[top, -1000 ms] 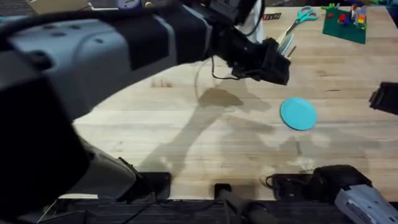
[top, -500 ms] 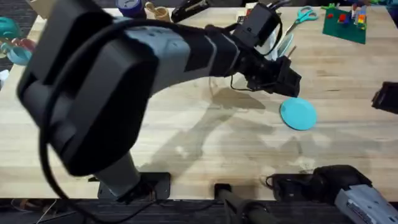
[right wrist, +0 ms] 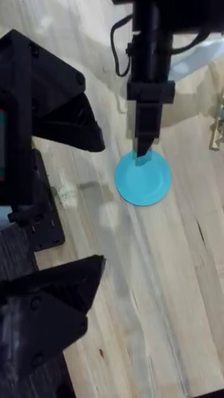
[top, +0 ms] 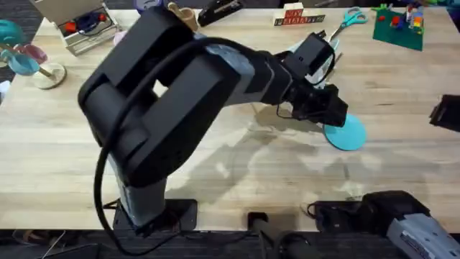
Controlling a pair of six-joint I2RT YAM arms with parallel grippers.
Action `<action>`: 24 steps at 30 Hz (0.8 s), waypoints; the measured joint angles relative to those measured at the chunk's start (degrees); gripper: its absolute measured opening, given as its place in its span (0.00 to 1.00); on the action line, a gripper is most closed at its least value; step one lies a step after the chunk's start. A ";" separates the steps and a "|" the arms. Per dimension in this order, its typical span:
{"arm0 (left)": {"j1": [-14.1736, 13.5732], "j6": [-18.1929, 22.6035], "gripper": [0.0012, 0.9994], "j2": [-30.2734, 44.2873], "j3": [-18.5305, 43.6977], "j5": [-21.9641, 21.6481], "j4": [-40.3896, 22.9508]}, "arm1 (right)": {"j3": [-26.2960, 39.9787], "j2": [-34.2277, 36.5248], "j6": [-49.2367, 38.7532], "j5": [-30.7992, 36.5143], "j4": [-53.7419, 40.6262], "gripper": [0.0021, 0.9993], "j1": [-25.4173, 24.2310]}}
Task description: Pick up the plates from the table one by one and place each into a slot on the dish rack.
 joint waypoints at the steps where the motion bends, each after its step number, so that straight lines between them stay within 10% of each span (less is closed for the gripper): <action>1: -0.19 -0.11 0.04 0.27 0.00 -0.01 0.39 | 0.00 0.00 0.00 0.00 0.00 1.00 0.00; 24: -0.98 -1.90 0.04 5.13 0.00 0.51 5.25 | 0.00 -0.01 -1.70 0.04 -0.01 1.00 0.00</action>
